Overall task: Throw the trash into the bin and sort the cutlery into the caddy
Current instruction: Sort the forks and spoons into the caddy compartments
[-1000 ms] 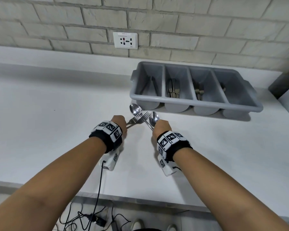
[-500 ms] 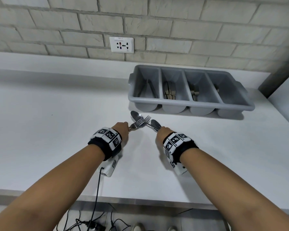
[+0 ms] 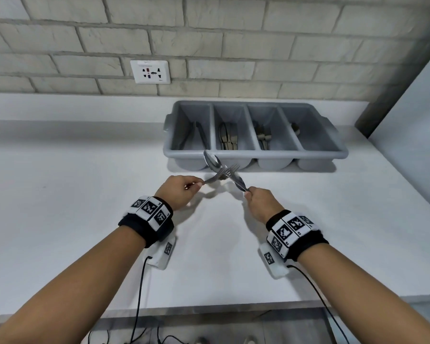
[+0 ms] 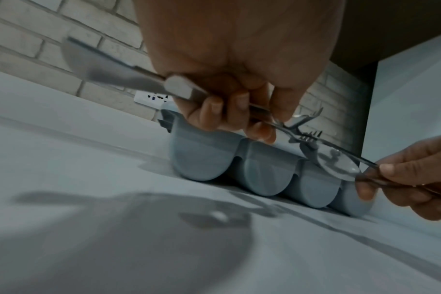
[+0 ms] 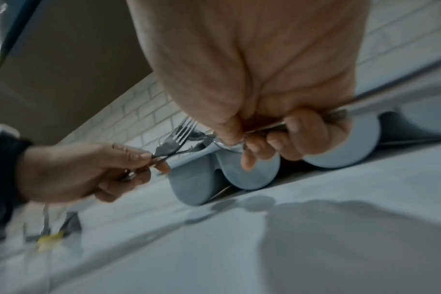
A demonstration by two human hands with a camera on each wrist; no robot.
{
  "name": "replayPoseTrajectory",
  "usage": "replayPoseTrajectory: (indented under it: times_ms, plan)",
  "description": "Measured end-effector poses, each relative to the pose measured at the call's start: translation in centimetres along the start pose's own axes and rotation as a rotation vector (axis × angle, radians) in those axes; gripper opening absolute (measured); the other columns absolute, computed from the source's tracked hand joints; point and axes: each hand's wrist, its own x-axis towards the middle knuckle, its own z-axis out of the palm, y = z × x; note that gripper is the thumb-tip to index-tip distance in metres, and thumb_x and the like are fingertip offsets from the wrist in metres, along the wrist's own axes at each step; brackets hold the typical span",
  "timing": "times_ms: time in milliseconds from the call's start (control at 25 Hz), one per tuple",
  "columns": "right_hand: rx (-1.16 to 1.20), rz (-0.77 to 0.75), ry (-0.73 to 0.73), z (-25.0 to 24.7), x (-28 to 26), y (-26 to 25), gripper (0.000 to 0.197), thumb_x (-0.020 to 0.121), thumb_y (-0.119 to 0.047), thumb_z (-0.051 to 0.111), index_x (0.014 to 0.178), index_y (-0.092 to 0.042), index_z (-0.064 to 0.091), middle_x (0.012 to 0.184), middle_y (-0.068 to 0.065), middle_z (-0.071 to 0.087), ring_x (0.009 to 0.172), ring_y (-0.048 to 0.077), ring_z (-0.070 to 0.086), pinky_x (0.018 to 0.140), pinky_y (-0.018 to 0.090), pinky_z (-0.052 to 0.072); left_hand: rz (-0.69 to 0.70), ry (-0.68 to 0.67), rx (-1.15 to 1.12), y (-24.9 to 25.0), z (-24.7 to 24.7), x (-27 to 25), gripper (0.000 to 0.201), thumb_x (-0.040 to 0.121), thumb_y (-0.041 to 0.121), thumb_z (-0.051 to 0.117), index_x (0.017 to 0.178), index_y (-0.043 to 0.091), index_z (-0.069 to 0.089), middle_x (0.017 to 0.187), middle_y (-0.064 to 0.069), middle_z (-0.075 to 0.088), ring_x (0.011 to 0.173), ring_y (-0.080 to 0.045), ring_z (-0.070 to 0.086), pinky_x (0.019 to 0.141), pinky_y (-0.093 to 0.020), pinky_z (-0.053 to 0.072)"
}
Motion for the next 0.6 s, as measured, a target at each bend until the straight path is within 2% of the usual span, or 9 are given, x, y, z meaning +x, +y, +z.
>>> replayPoseTrajectory:
  times_ms: [120,200,240,360,480,520,600]
  plan:
    - [0.157,-0.006,0.090,-2.1,-0.2,1.9,0.029,0.097,-0.012,0.036,0.110,0.002,0.058,0.113,0.022,0.064,0.103,0.033,0.057,0.080,0.029,0.041,0.022,0.069,-0.152,2.1,1.4,1.2,0.027,0.090,0.021,0.057,0.113,0.012,0.068,0.096,-0.011,0.071,0.079,-0.016,0.058,0.077,-0.019,0.043]
    - [0.208,-0.027,0.215,-4.0,-0.2,3.3,0.024,0.095,-0.011,0.041,0.109,-0.002,0.059,0.107,0.019,0.066,0.098,0.032,0.059,0.080,0.031,0.043,0.040,0.100,-0.185,3.7,2.3,2.2,0.028,0.090,0.020,0.058,0.115,0.012,0.068,0.089,-0.007,0.069,0.071,-0.013,0.056,0.067,-0.008,0.042]
    - [0.217,-0.037,0.269,-5.0,-0.1,4.1,0.023,0.094,-0.011,0.044,0.109,-0.005,0.059,0.104,0.018,0.067,0.096,0.032,0.059,0.079,0.031,0.042,0.047,0.110,-0.169,4.7,2.7,2.7,0.028,0.090,0.020,0.057,0.116,0.012,0.067,0.086,-0.004,0.066,0.071,-0.013,0.054,0.062,-0.009,0.040]
    - [0.348,-0.066,0.374,-8.1,0.4,6.1,0.021,0.092,-0.008,0.048,0.110,-0.006,0.059,0.089,0.010,0.061,0.085,0.025,0.054,0.075,0.023,0.034,0.048,0.157,-0.163,7.6,4.1,4.2,0.029,0.093,0.018,0.052,0.118,0.009,0.065,0.082,-0.002,0.060,0.071,-0.012,0.051,0.066,-0.014,0.034]
    - [0.503,-0.047,0.469,-11.6,1.6,8.3,0.028,0.094,-0.004,0.044,0.119,-0.005,0.057,0.095,0.006,0.057,0.089,0.017,0.049,0.079,0.019,0.034,0.021,0.204,-0.177,11.4,5.4,5.8,0.032,0.095,0.009,0.045,0.122,0.007,0.062,0.089,-0.005,0.061,0.082,-0.017,0.051,0.061,-0.017,0.033]
    - [0.520,-0.025,0.493,-12.6,2.1,9.1,0.030,0.095,-0.004,0.042,0.123,-0.006,0.055,0.098,0.005,0.056,0.090,0.016,0.049,0.079,0.018,0.034,0.018,0.198,-0.197,12.5,5.7,6.6,0.035,0.094,0.006,0.043,0.123,0.008,0.061,0.093,-0.010,0.064,0.085,-0.019,0.053,0.064,-0.020,0.036]
    - [0.575,0.008,0.522,-14.2,3.5,10.8,0.034,0.096,-0.004,0.039,0.126,-0.005,0.053,0.100,0.004,0.053,0.092,0.015,0.047,0.081,0.018,0.034,0.008,0.180,-0.232,14.6,6.6,8.3,0.036,0.091,0.002,0.043,0.121,0.007,0.061,0.102,-0.016,0.067,0.093,-0.027,0.057,0.076,-0.025,0.042]
